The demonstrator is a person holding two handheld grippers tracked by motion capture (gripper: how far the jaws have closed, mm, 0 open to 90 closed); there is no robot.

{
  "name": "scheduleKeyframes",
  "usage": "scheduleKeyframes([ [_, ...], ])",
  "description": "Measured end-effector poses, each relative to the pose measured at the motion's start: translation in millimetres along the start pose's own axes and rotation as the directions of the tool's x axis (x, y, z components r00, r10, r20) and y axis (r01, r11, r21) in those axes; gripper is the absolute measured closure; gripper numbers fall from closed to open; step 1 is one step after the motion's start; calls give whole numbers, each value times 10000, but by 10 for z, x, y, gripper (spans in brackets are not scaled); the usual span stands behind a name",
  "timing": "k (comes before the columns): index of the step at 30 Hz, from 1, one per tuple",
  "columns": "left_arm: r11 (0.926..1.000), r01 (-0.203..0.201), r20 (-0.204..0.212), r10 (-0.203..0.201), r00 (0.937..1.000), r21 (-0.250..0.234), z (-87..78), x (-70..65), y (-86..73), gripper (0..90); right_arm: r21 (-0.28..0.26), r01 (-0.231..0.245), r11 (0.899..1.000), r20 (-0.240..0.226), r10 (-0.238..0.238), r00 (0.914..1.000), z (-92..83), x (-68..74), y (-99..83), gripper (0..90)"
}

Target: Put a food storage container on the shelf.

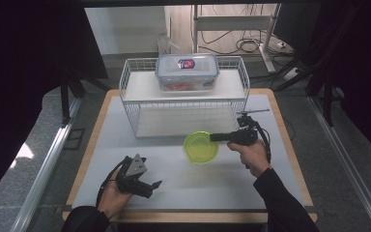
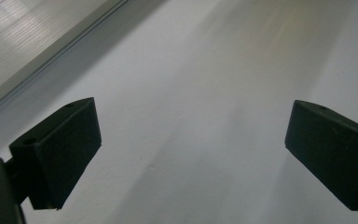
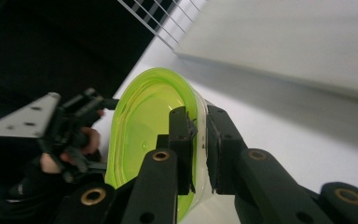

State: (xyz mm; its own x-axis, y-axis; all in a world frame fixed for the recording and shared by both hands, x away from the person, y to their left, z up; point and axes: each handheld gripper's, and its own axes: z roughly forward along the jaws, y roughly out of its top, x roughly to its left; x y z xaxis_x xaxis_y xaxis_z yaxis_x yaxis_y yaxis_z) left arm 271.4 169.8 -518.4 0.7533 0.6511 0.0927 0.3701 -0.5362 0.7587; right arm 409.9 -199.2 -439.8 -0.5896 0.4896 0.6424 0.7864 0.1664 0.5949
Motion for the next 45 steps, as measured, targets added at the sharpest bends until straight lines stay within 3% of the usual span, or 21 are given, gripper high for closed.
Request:
scheduleKeyframes([
  [6,10000,2,-6,-2,10000,-21,-1,0,1,32,-305,190,9994,-302,-199,9993,-125,179,138,819],
  [16,10000,-47,-16,47,10000,-24,-1,6,1,32,-1155,637,9913,-897,-743,9932,-405,594,525,819],
  [18,10000,-19,1,19,10000,-44,0,3,2,32,-1393,839,9867,-876,-966,9915,-487,730,680,819],
  [21,10000,-14,19,14,10000,-35,-2,2,2,32,-1548,969,9832,-858,-1110,9901,-533,805,786,819],
  [22,10000,-41,13,41,10000,-30,-3,6,2,32,-1719,1075,9792,-768,-1221,9895,-582,897,930,819],
  [25,10000,-4,16,4,10000,-52,-10,10,1,32,-1896,1201,9745,-536,-1324,9897,-625,1003,1121,818],
  [27,10000,17,36,-16,10000,-79,-13,12,1,32,-1918,1241,9736,-475,-1355,9896,-630,1025,1169,819],
  [28,9999,74,63,-74,10000,-109,-17,11,0,32,-2127,1259,9690,-248,-1341,9907,-645,1080,1324,819],
  [36,9998,97,131,-95,9999,-176,-21,14,0,32,-2666,904,9596,215,-878,9959,-612,1081,1712,818],
  [42,9997,88,150,-85,9999,-238,-29,18,0,33,-2877,641,9556,862,-408,9954,-444,1013,2032,818],
  [45,9996,91,172,-86,9998,-250,-29,20,0,32,-2885,486,9562,930,-225,9954,-387,985,2108,817],
])
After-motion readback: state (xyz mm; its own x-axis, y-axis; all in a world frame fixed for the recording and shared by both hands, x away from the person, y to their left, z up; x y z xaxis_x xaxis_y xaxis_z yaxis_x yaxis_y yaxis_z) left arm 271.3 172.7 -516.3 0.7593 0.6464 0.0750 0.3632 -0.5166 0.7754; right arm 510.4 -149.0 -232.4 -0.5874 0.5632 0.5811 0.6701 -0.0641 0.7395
